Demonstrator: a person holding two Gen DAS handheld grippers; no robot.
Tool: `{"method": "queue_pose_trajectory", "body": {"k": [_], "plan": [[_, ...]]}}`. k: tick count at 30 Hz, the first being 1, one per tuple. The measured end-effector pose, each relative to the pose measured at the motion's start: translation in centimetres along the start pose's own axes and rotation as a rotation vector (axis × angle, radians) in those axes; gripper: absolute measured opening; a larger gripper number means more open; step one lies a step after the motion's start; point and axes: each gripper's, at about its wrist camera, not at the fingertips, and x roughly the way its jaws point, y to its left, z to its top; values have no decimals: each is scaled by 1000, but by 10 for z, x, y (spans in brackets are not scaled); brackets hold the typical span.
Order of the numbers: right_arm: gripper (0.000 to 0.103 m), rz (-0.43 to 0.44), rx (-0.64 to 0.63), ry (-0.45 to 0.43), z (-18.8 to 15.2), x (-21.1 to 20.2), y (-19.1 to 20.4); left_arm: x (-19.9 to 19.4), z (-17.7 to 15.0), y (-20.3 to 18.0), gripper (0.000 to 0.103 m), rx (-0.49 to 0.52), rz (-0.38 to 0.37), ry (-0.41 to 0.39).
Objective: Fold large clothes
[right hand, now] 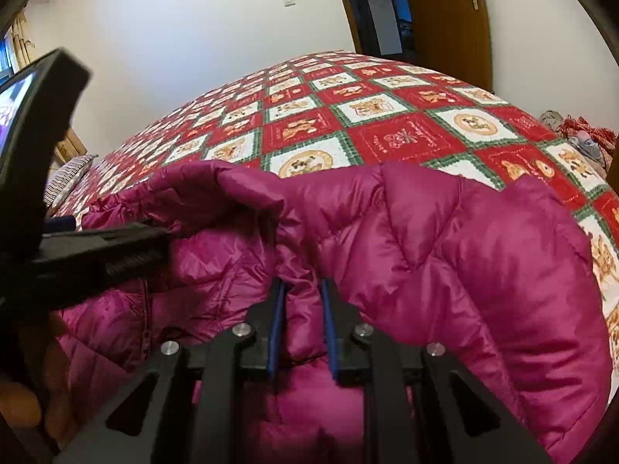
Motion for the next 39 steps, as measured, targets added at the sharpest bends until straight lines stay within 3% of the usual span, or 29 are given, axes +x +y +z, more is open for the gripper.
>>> {"method": "queue_pose_trajectory", "body": {"k": [1, 2, 3, 8, 12, 14, 17, 21, 27, 29, 31, 35, 37, 39], "plan": [[19, 2, 1, 0, 0, 0, 0, 4, -2, 13, 38, -27, 6, 14], [19, 3, 3, 0, 0, 0, 0, 10, -6, 28, 9, -66, 3, 49], [19, 4, 3, -1, 0, 0, -1, 13, -8, 39, 6, -98, -5, 72], [19, 5, 5, 0, 0, 0, -1, 27, -52, 108, 4, -330, -99, 158], [19, 1, 1, 1, 0, 0, -1, 31, -90, 114, 4, -463, -177, 231], [19, -3, -2, 1, 0, 1, -1, 34, -105, 101, 5, -469, -171, 209], [19, -4, -3, 2, 0, 1, 0, 26, -113, 86, 5, -429, -99, 124], [20, -4, -3, 2, 0, 1, 0, 30, -110, 80, 5, -389, -48, 119], [24, -10, 12, 52, 7, -6, -3, 30, -124, 106, 5, -539, -188, 74], [29, -11, 55, -16, 17, -28, -4, 31, -127, 111, 5, -579, -222, 64], [29, -10, 76, -67, 36, -41, 1, 30, -126, 109, 5, -578, -217, 63], [29, -4, 102, -64, 83, -23, 23, 29, -124, 106, 5, -573, -209, 61], [29, -9, 98, -15, 99, 1, 36, 28, -125, 106, 5, -576, -212, 59], [29, 20, 111, 94, 104, 30, 43, 28, -125, 106, 5, -575, -210, 59]]}}
